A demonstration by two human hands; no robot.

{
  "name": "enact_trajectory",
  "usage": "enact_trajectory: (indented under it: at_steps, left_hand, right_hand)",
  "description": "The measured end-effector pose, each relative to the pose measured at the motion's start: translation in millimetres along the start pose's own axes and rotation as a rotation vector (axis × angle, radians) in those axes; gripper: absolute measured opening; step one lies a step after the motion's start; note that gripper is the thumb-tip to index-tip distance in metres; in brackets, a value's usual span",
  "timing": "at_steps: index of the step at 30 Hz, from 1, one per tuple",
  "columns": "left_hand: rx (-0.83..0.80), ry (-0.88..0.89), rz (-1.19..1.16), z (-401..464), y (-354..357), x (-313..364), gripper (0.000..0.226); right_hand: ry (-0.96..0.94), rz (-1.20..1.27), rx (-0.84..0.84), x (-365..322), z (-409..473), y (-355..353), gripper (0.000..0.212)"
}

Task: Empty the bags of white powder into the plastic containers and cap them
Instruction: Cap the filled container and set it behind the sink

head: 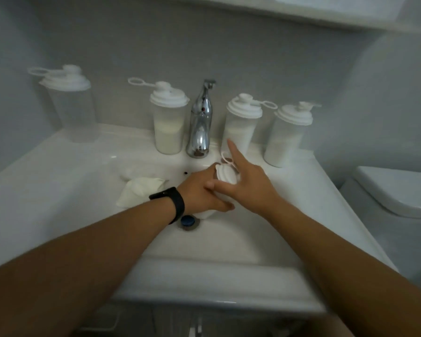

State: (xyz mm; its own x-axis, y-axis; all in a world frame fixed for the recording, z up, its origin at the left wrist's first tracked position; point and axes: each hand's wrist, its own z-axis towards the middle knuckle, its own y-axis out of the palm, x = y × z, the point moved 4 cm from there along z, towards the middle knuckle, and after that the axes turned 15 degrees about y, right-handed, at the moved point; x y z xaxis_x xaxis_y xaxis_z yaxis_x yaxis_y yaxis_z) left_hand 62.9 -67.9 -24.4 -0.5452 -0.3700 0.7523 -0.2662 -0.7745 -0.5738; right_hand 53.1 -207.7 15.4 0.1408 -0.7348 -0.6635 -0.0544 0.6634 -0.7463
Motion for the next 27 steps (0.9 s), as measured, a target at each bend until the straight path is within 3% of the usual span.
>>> enact_trajectory:
  at_steps: [3,6,12,14,16,18,21,22,24,27]
  left_hand:
    - [-0.184,-0.031,0.095,-15.9,-16.6,13.8,0.064]
    - [-0.228,-0.073,0.118,-48.6,-44.6,21.5,0.068]
    - [0.205,-0.062,0.035,-107.5,-106.8,37.3,0.065]
    - [0.340,-0.061,0.063,-119.7,-128.6,41.0,0.073]
    - [0.454,-0.062,0.079,-130.5,-151.1,41.4,0.066]
    - [0.538,-0.056,0.085,-131.7,-166.2,42.2,0.057]
    - [0.638,-0.042,0.133,-124.8,-187.4,43.4,0.045]
    - [0.656,-0.039,0.149,-119.5,-191.7,41.4,0.039]
    - [0.697,-0.067,0.143,-108.6,-197.9,31.1,0.044]
    - [0.750,-0.146,0.119,-94.2,-199.1,7.3,0.058]
  right_hand:
    - [0.004,0.104,-0.083,-6.1,-15.7,9.7,0.116]
    - [-0.095,0.136,-0.118,-28.3,-36.9,23.4,0.098]
    - [-0.104,0.359,-0.232,-77.6,-56.2,52.1,0.063]
    - [-0.106,0.396,-0.287,-102.0,-57.3,62.8,0.059]
    - [-0.118,0.428,-0.335,-130.0,-57.1,72.9,0.053]
    - [-0.125,0.476,-0.382,-152.3,-50.2,81.8,0.051]
    - [-0.098,0.567,-0.394,-184.0,-34.5,92.3,0.067]
    - [-0.096,0.600,-0.383,-192.9,-28.9,93.4,0.061]
    - [-0.071,0.661,-0.348,-206.6,-14.5,93.1,0.049]
    - [-0.042,0.676,-0.279,-213.4,11.1,97.0,0.057]
